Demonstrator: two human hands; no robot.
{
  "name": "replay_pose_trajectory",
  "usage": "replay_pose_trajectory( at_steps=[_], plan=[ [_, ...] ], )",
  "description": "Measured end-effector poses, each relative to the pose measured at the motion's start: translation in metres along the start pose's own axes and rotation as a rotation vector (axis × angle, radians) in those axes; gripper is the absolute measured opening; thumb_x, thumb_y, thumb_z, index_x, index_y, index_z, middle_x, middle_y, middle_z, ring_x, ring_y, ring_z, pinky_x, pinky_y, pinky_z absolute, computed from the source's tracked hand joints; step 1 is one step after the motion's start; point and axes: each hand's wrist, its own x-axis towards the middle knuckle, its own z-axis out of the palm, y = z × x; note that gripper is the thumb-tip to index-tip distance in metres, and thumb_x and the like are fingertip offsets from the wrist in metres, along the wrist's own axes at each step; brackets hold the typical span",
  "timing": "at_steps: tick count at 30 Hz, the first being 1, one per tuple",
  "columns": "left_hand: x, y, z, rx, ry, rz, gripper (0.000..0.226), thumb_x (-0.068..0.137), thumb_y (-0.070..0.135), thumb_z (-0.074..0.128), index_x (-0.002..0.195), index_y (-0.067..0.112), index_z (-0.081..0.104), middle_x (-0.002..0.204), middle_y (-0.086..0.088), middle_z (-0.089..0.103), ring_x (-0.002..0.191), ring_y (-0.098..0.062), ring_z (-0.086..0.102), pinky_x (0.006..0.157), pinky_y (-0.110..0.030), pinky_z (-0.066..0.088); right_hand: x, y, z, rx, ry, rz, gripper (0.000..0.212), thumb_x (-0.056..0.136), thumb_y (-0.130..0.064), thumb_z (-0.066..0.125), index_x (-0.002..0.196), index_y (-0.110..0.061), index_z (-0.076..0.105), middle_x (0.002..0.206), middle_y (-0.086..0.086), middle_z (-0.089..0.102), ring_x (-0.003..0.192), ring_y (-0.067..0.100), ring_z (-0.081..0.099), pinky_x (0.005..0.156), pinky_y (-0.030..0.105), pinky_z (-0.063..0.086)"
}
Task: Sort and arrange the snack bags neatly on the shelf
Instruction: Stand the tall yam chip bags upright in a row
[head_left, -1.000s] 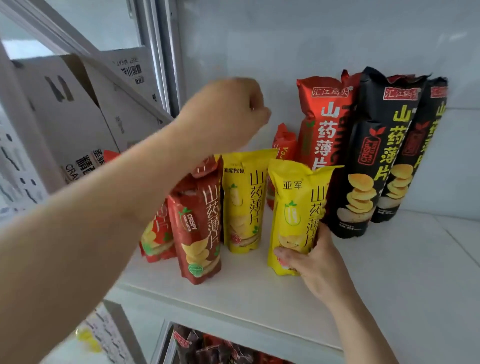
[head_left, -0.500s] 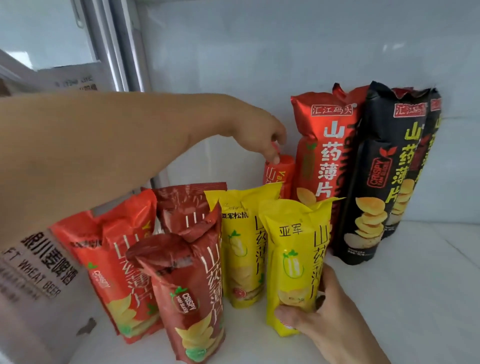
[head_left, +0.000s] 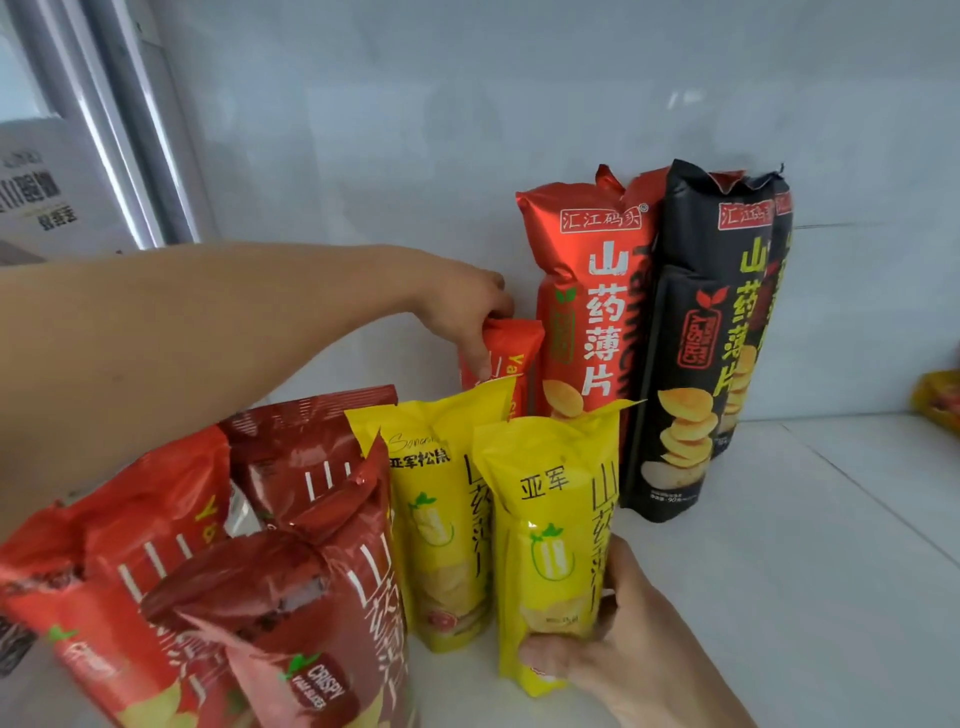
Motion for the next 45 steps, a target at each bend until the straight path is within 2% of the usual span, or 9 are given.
replay_pose_trajectory(
  at_steps=[4,10,16,26,30,34,37,41,45],
  plan=[
    [-0.011,0.006,-0.001,-0.171,-0.054,-0.032,0.060,0.077,0.051,0.079,0.121,0.019,0.055,0.109,0.002,0.061,0.096,-0.019,0.058,0.080,-0.031,0.047,-0.002,0.003,0.000,0.016,0.010,-0.018,0.092,0.038,-0.051,0.087,0.118,-0.056,0.041,0.103,-0.040,0.059,0.093,-0.003,0.066,0.084,0.026,0.056],
    [-0.040,0.005,-0.004,-0.254,-0.163,-0.137,0.043,0.081,0.047,0.077,0.111,0.031,0.051,0.096,0.015,0.059,0.092,-0.013,0.059,0.083,-0.030,0.047,-0.008,0.008,0.000,0.004,-0.017,-0.084,0.091,0.039,-0.058,0.086,0.116,-0.066,0.038,0.109,-0.037,0.059,0.095,0.000,0.066,0.084,0.028,0.056],
    [-0.082,0.004,-0.001,-0.369,-0.233,-0.257,0.028,0.086,0.037,0.075,0.107,0.030,0.059,0.094,0.007,0.066,0.080,-0.011,0.066,0.070,-0.028,0.057,-0.015,0.006,0.011,-0.014,-0.057,-0.131,0.088,0.039,-0.061,0.085,0.105,-0.079,0.030,0.110,-0.027,0.064,0.100,0.000,0.063,0.085,0.031,0.056],
    [-0.139,0.021,-0.005,-0.622,-0.283,-0.458,0.058,0.079,0.073,0.048,0.115,0.031,0.066,0.119,0.005,0.071,0.109,-0.018,0.069,0.104,-0.037,0.046,-0.012,0.001,0.030,-0.038,-0.088,-0.241,0.088,0.039,-0.082,0.076,0.114,-0.069,0.032,0.117,-0.023,0.060,0.109,0.006,0.059,0.088,0.039,0.055],
    [-0.150,0.025,-0.014,-0.538,-0.089,-0.517,0.064,0.091,0.067,0.045,0.136,0.023,0.056,0.128,0.001,0.063,0.115,-0.019,0.060,0.101,-0.035,0.044,-0.010,-0.002,0.017,-0.049,-0.133,-0.303,0.110,0.043,-0.084,0.076,0.138,-0.051,0.034,0.129,-0.017,0.059,0.121,0.011,0.056,0.094,0.045,0.052],
    [-0.162,0.034,-0.026,-0.396,0.179,-0.543,0.057,0.093,0.062,0.051,0.131,0.021,0.063,0.095,0.011,0.062,0.096,-0.012,0.060,0.081,-0.029,0.041,-0.008,-0.010,-0.004,-0.164,-0.106,-0.350,0.116,0.050,-0.093,0.060,0.148,-0.039,0.029,0.141,-0.018,0.050,0.131,0.005,0.045,0.105,0.043,0.045],
    [-0.169,0.047,-0.030,-0.403,0.272,-0.521,0.050,0.095,0.059,0.052,0.125,0.021,0.066,0.094,0.008,0.065,0.088,-0.009,0.060,0.068,-0.024,0.042,-0.005,-0.020,-0.015,-0.233,-0.053,-0.401,0.109,0.058,-0.093,0.052,0.146,-0.032,0.035,0.141,-0.012,0.051,0.128,0.007,0.049,0.102,0.042,0.047],
    [-0.174,0.067,-0.030,-0.261,0.291,-0.488,0.049,0.098,0.054,0.051,0.126,0.017,0.066,0.124,-0.002,0.066,0.113,-0.020,0.057,0.096,-0.033,0.043,-0.003,-0.031,-0.023,-0.253,-0.025,-0.437,0.102,0.059,-0.093,0.053,0.141,-0.033,0.042,0.138,-0.013,0.054,0.127,0.008,0.050,0.103,0.043,0.047],
    [-0.180,0.084,-0.034,-0.178,0.363,-0.464,0.046,0.099,0.051,0.050,0.126,0.016,0.066,0.126,-0.005,0.066,0.116,-0.024,0.057,0.098,-0.035,0.044,-0.005,-0.043,-0.031,-0.268,-0.010,-0.457,0.096,0.063,-0.092,0.053,0.138,-0.032,0.047,0.135,-0.012,0.056,0.124,0.009,0.053,0.102,0.042,0.047]
  ],
)
